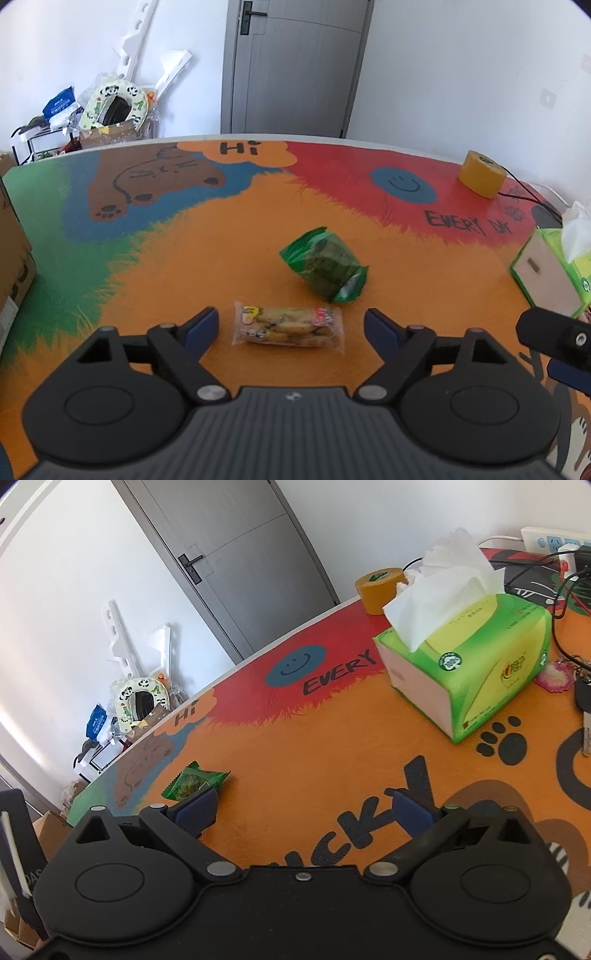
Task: Organize snacks
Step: 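Grasp the clear nut packet with the left gripper while the right grasps the green foil packet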
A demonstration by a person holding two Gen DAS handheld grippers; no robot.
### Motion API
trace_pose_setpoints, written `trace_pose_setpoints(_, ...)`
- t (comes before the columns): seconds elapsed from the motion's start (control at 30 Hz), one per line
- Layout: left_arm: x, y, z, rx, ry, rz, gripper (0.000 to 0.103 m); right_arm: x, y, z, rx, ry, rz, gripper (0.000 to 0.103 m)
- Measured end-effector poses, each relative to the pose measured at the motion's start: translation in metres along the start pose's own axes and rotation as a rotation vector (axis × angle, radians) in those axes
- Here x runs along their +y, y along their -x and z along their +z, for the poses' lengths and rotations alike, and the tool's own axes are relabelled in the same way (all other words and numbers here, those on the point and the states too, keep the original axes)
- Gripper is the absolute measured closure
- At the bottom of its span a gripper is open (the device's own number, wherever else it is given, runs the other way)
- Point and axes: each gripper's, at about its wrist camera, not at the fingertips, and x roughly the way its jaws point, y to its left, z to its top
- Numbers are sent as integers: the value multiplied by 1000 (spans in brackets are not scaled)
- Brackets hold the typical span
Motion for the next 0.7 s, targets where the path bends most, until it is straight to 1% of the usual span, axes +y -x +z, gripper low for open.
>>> trace_pose_setpoints(0.07, 2, -1, 0, -9, -11, 10, 28, 1, -3, 1, 5, 1, 0, 1)
trace_pose_setpoints(0.13, 6, -1, 2, -17, -9, 7, 42, 4, -7, 2, 8, 5, -2, 1)
trace_pose_setpoints(0.17, 8, 0, 2, -17, -7, 2, 44, 6, -8, 2, 11, 8, -1, 1)
trace_pose_setpoints(0.2, 10, 0, 3, -14, -4, -8, 48, 10, -10, 3, 12, 12, -1, 1)
trace_pose_setpoints(0.27, 14, 1, 5, -4, -2, -23, 50, 16, -14, 4, 13, 26, 4, 1)
trace_pose_setpoints(0.3, 16, 3, 6, -3, -1, -30, 52, 20, -16, 4, 14, 33, 7, 1)
trace_pose_setpoints(0.4, 26, 8, 9, -6, 16, -46, 52, 31, -22, 7, 18, 55, 16, 1)
trace_pose_setpoints(0.5, 37, 11, 13, -15, 29, -43, 53, 43, -28, 8, 24, 77, 24, 2)
trace_pose_setpoints(0.57, 46, 13, 17, -21, 47, -41, 53, 50, -33, 9, 25, 92, 33, 7)
trace_pose_setpoints(0.7, 63, 16, 25, -44, 71, -25, 53, 66, -46, 10, 38, 137, 34, 8)
